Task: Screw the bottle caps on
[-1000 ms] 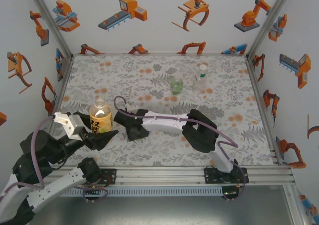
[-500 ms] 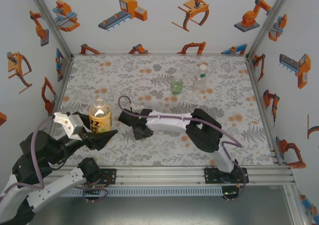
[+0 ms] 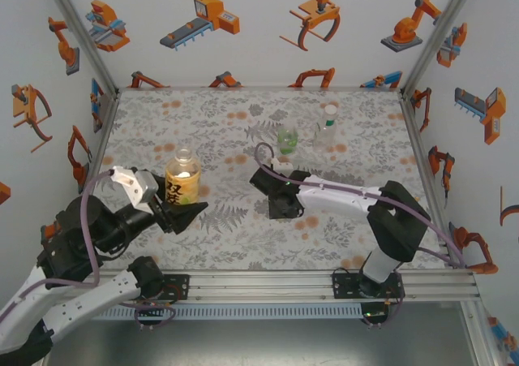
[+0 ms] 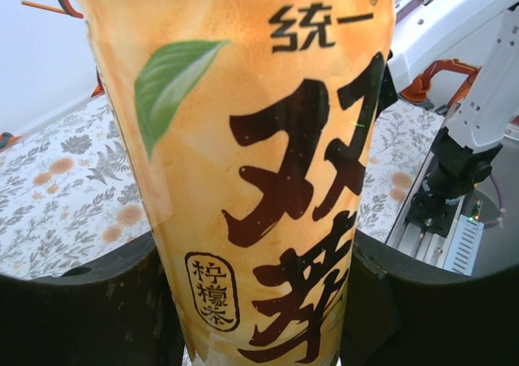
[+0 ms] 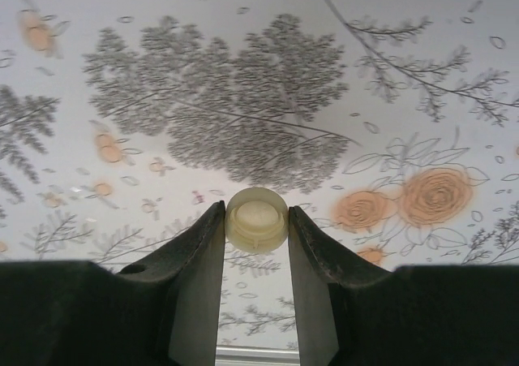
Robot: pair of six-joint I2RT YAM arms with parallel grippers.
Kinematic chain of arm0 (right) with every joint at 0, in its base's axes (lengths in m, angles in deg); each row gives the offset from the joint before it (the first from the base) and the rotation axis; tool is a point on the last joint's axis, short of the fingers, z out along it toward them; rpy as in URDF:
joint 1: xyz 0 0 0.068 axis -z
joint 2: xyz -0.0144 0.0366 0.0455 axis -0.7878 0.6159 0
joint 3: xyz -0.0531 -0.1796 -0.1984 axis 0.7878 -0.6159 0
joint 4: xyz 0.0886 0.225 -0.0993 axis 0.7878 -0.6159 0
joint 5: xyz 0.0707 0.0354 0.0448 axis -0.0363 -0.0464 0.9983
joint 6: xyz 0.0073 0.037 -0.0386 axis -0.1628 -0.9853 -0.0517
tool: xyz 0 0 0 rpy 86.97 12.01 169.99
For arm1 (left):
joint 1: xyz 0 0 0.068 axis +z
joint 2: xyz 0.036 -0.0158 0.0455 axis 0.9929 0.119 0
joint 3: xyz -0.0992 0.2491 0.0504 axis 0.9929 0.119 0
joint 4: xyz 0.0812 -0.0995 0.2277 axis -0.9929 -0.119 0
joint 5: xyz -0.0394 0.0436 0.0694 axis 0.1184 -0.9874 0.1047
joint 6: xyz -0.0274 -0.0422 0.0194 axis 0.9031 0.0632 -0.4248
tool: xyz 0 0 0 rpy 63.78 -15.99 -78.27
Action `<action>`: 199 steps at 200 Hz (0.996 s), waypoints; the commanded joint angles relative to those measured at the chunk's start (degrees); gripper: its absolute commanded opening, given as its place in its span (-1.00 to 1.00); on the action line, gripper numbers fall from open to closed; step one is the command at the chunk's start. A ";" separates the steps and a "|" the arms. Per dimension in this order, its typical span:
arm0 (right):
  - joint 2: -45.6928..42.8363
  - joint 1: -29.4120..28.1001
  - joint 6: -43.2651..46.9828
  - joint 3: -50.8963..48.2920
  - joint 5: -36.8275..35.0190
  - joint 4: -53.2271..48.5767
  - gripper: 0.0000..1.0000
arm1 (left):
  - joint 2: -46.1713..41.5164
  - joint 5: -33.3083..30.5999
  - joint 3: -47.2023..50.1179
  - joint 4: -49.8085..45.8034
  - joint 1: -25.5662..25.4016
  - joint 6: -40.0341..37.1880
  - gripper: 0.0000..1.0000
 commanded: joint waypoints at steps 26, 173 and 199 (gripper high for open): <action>0.25 2.11 2.84 -1.19 0.58 3.05 -0.34 | 3.47 2.58 0.89 6.52 0.34 2.50 -1.00; 3.03 3.73 4.54 1.56 1.65 2.78 -0.04 | 3.96 0.93 4.34 7.68 0.34 3.15 -1.00; 2.47 3.77 4.39 2.15 1.55 1.76 -0.03 | 3.87 1.01 4.44 7.45 0.34 3.03 -1.00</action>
